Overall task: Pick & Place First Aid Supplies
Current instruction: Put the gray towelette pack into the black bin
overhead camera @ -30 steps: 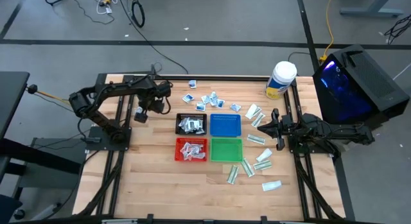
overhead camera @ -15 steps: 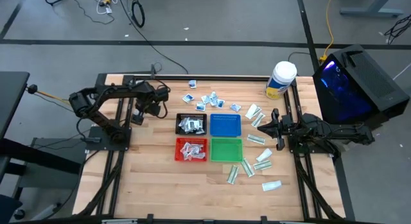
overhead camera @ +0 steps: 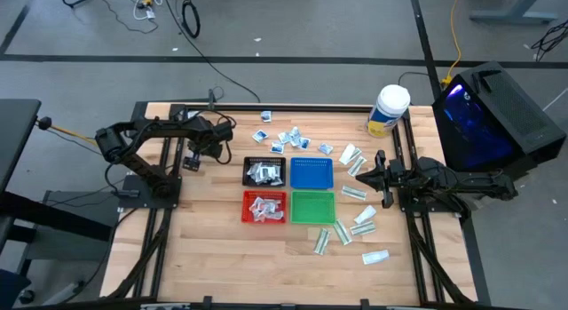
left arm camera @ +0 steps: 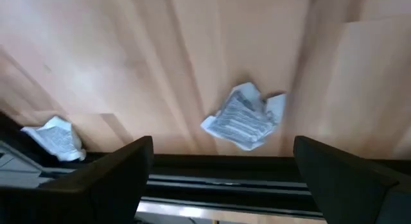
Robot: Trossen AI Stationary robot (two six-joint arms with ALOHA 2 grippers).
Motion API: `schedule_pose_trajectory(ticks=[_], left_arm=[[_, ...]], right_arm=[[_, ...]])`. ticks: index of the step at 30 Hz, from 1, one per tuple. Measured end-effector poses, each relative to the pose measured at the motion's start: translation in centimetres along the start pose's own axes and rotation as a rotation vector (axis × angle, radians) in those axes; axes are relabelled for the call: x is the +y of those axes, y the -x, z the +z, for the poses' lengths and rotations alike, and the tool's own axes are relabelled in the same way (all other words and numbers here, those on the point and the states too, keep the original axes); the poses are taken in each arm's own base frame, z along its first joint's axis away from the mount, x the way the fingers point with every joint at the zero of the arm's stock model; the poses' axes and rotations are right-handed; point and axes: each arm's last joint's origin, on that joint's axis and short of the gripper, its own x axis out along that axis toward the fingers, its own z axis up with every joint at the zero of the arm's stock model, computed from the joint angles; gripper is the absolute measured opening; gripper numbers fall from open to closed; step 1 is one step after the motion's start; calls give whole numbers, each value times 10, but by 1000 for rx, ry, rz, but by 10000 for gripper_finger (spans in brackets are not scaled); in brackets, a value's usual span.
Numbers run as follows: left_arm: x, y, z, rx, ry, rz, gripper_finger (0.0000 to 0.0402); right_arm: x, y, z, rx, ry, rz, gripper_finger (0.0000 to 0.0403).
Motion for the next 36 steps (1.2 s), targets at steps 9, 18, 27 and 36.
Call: schedule_pose_trajectory(ticks=[9,18,27,36], left_arm=[[-9,-8,-2,2,-25,-50,383],[-15,-16,-3,-3,-33,-67,383],[-11,-17,-2,-71,-79,-92,379],[-12,-17,-1,-98,-97,-116,350]], right_arm=[[0,0,0,0,0,0,18],[0,0,0,0,0,0,18],[0,0,0,0,0,0,18],[0,0,0,0,0,0,18]])
